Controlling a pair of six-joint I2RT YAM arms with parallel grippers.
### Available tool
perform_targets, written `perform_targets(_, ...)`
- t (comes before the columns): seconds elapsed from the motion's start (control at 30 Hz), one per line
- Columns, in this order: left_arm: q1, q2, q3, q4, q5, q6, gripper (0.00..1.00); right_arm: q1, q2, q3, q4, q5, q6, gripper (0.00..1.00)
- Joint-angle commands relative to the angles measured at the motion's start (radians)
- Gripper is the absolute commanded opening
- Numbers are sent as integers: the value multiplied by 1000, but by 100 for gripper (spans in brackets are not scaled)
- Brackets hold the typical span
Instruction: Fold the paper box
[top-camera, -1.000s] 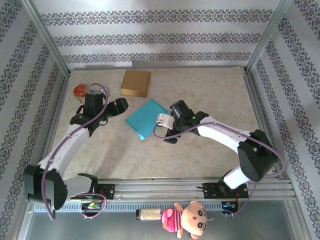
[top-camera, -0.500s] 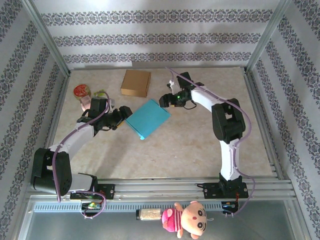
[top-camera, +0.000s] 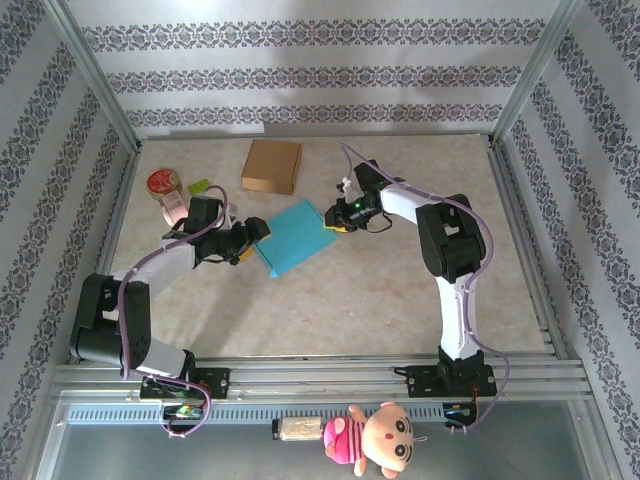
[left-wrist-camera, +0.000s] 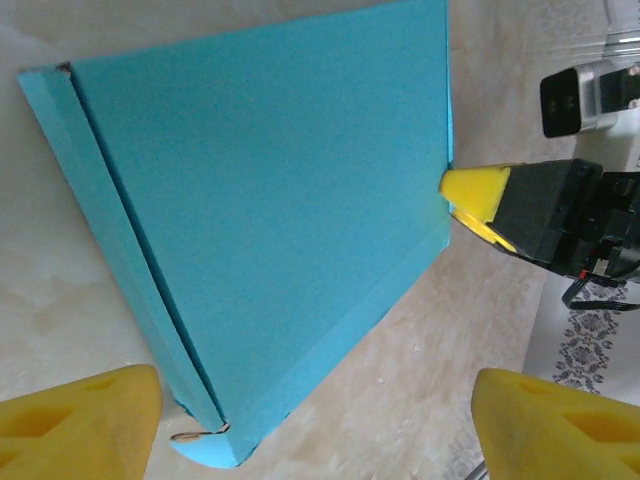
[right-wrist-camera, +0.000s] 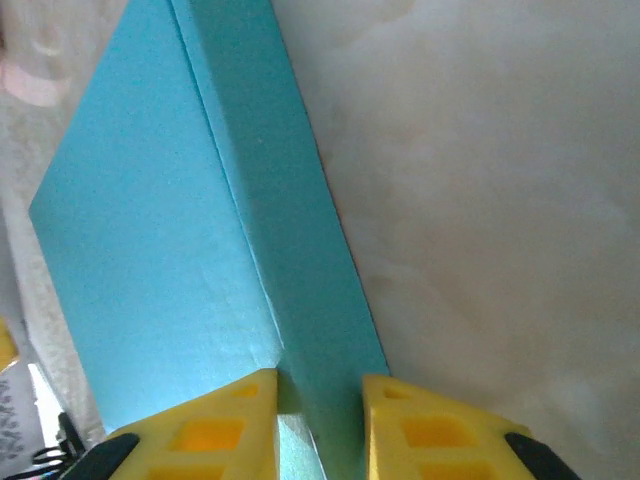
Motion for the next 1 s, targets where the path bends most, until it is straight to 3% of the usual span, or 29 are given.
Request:
perform_targets(0.0, 15, 13, -2, 142, 63, -18, 82, -32, -8, -66, 9, -19, 46, 24)
perform_targets(0.23, 40, 76, -6, 246, 88, -40, 82, -87, 6, -91, 9, -59, 56, 20)
perform_targets(0.5, 41, 162, 18, 215, 28, 21, 83, -118, 21, -84, 5, -67, 60, 17)
perform_targets(0.7, 36, 268, 22, 408, 140, -41, 83, -149, 48, -84, 26, -102, 86, 16)
perform_targets(0.83, 23, 337, 42, 457, 146, -55, 83, -175, 66, -93, 70, -144, 119, 16)
perform_targets(0.97, -2, 402, 54, 609, 175, -134, 83, -194, 85, -102, 122, -180, 156, 16)
